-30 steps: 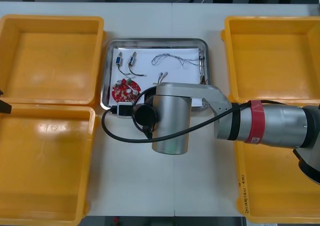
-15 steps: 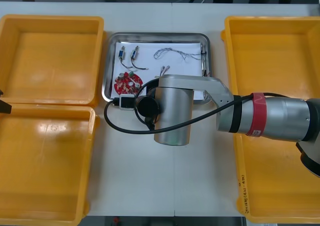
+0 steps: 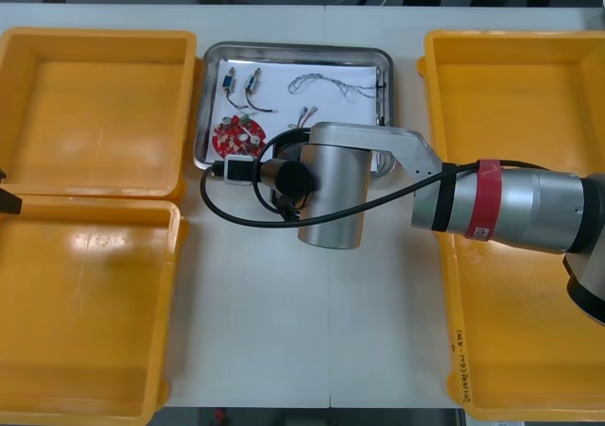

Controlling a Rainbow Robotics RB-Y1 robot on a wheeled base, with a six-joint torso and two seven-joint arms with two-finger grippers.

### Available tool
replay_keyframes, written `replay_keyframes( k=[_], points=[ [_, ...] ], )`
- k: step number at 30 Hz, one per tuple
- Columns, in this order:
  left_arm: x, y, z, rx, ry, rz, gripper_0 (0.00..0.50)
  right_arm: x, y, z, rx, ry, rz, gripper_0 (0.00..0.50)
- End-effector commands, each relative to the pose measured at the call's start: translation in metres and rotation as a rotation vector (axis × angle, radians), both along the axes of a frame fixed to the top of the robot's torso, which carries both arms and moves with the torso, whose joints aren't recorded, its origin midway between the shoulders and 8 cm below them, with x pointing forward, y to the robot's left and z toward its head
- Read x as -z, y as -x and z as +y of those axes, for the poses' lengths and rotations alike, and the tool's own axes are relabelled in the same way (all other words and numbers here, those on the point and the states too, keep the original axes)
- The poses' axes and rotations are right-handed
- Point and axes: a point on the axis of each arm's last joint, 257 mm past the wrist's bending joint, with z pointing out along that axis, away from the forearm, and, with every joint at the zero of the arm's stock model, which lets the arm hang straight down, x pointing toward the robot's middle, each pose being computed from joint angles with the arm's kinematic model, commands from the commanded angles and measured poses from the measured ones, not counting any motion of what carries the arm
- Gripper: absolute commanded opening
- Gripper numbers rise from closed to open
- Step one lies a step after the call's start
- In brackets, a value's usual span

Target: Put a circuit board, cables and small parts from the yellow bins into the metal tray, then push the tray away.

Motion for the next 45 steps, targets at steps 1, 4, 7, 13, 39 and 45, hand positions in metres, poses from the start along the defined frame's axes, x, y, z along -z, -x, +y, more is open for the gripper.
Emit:
replay_keyframes(
  k=[1,4,7,13,39,45],
  points=[
    [-0.01,0.005,0.007,0.073,-0.064,-0.017,0.5,-0.026,-0.017,-0.001,0.001,-0.023,-0.046,0.0],
    [-0.01,0.005,0.007,0.073,-0.064,-0.017,0.5,-0.03,-0.021,-0.003,0.0,-0.023,-0.056,0.0],
    [-0.01,0.005,0.007,0.073,-0.064,-0.017,0.5,-0.034,-0.025,-0.007,-0.002,-0.022,-0.064,0.0],
    [-0.01,0.005,0.007,0.073,-0.064,-0.017,0.5,-0.035,-0.027,-0.012,0.0,-0.035,-0.05,0.0],
    [-0.01,0.005,0.007,0.073,-0.064,-0.017,0.5,-0.059,-0.043,0.004,-0.064,-0.098,-0.064,0.0],
    [-0.01,0.005,0.007,0.073,-0.064,-0.017,0.5,-0.065,-0.049,0.003,-0.077,-0.103,-0.086,0.0]
  ],
)
